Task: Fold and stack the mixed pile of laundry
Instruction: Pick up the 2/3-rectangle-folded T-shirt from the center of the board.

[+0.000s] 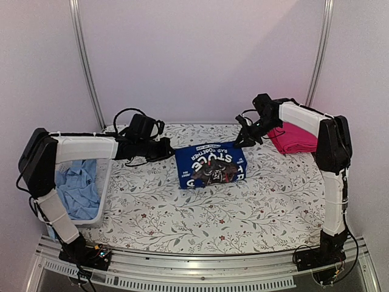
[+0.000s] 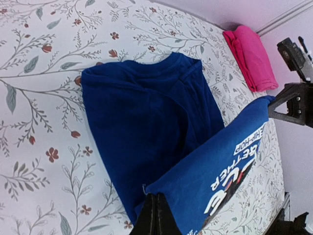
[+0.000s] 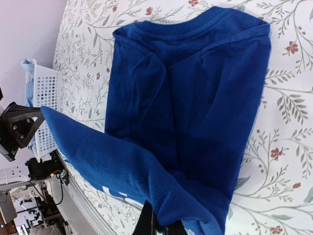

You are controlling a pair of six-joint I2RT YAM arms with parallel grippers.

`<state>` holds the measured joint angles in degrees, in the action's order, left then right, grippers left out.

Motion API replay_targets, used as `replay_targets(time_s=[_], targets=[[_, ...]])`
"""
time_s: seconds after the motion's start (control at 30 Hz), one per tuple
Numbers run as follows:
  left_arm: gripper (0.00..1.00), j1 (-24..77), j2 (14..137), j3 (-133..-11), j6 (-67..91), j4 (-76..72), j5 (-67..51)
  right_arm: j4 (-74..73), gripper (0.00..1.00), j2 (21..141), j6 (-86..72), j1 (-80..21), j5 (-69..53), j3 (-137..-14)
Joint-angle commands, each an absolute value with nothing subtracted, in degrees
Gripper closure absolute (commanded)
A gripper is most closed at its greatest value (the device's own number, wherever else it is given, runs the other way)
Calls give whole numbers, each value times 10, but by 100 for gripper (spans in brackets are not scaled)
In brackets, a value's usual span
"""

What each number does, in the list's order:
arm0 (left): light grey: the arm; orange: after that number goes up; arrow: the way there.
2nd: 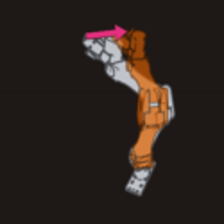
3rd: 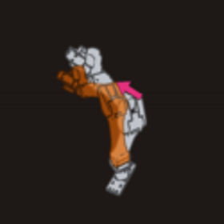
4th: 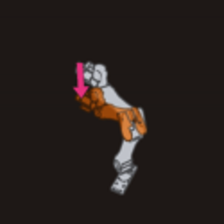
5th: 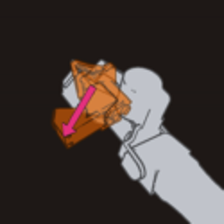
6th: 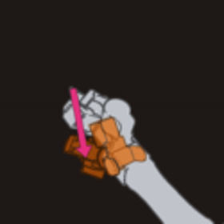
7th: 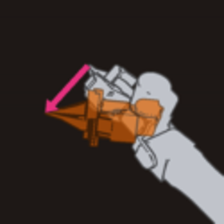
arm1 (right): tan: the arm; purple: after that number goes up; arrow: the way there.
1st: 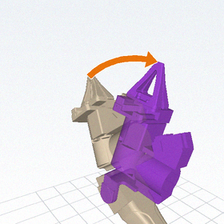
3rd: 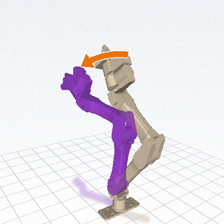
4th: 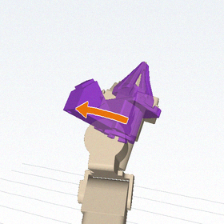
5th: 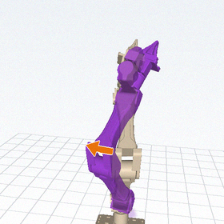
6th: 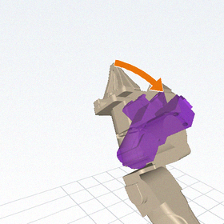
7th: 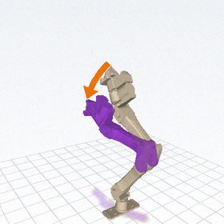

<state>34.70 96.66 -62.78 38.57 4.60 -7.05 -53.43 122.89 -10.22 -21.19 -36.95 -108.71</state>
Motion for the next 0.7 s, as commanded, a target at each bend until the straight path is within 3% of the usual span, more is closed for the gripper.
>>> replay_targets(time_s=[0.0,0.2,0.4,0.67], targets=[[100,313,1055,-698,353,29,-55,-508,100,1313,-111,-193,-370,-1136],[100,299,1204,-790,339,37,-110,-469,100,1408,-116,-189,-386,-1175],[100,305,1240,-759,345,21,-136,-464,100,1432,-104,-192,-401,-1140],[100,361,1122,-602,340,21,-136,-401,100,1283,-93,-242,-417,-835]])
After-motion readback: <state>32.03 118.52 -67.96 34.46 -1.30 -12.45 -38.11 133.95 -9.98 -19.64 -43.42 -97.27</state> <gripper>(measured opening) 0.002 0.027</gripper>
